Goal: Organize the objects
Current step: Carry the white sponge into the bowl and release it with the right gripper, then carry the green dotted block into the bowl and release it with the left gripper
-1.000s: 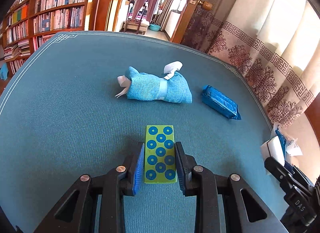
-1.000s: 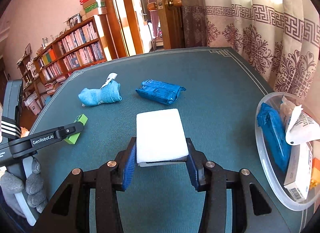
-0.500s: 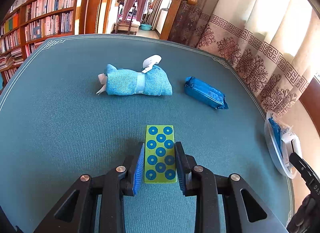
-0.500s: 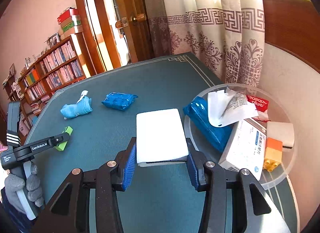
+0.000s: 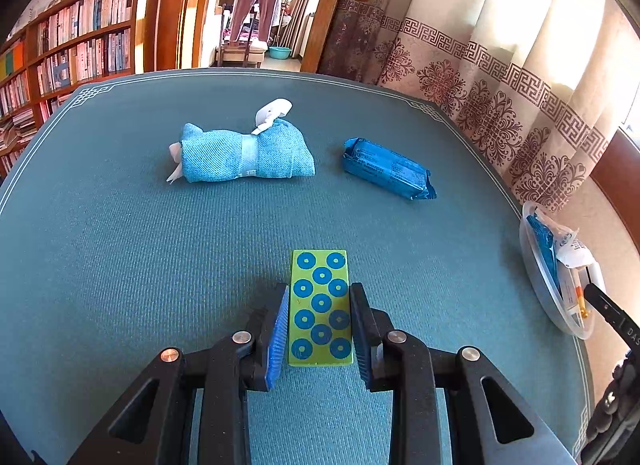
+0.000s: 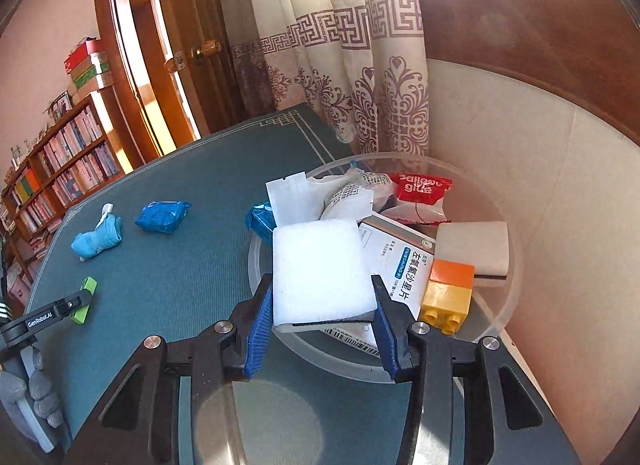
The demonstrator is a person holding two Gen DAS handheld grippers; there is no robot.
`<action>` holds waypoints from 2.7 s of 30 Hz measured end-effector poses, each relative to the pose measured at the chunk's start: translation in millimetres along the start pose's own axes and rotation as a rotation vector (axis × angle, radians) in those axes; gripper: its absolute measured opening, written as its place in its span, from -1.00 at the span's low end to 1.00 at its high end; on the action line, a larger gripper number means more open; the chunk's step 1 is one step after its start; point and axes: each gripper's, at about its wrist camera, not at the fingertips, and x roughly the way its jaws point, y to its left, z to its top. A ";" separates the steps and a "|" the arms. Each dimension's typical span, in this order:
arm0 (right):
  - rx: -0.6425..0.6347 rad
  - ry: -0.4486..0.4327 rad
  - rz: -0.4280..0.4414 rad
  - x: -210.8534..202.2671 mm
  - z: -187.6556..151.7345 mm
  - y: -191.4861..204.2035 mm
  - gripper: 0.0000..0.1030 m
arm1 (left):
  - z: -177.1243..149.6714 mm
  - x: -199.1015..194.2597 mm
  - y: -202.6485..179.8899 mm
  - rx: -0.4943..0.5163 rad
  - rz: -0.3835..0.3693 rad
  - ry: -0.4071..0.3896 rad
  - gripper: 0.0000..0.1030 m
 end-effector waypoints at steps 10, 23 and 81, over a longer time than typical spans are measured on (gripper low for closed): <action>-0.034 0.023 -0.012 31.9 12.3 12.1 -0.10 | -0.7 0.7 1.2 -0.002 0.003 0.003 -0.41; -0.049 0.042 -0.022 30.4 2.5 8.0 -0.09 | -2.9 0.8 -3.8 0.014 0.002 0.002 -0.41; 0.021 0.053 0.064 -34.8 -58.7 -104.5 0.06 | -24.9 9.8 -342.5 0.567 -0.317 0.063 -0.40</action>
